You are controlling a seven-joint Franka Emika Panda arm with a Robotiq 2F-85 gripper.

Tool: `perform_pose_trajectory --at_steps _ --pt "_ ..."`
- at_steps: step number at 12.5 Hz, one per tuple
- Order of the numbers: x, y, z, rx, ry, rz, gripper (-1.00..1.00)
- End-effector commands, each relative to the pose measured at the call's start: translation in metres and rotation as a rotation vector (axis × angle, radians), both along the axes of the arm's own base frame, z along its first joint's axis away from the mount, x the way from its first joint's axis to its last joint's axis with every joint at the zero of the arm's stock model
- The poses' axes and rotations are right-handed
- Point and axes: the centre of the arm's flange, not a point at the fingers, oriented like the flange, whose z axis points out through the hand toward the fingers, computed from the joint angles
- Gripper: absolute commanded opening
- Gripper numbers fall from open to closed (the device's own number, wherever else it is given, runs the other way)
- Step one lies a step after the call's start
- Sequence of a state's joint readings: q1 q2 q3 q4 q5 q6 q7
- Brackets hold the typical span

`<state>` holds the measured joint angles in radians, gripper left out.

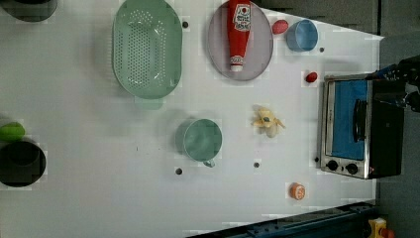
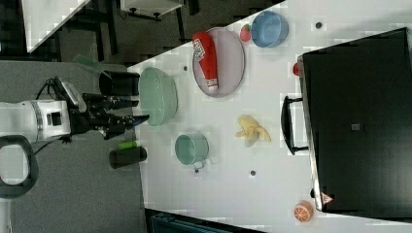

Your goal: Pick Banana and place it in mug.

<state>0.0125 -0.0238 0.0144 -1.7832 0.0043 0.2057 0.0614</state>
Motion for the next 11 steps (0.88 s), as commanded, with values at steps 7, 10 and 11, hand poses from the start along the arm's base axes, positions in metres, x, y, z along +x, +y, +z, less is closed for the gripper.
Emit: perform_pose_trajectory --at_steps 7,10,11 --pt "-0.106 -0.034 0.012 0.004 0.137 -0.082 1.00" --pt "-0.091 -0.032 -0.054 0.005 0.138 -0.035 1.00" --pt "-0.087 -0.031 -0.076 0.005 0.125 0.002 1.00"
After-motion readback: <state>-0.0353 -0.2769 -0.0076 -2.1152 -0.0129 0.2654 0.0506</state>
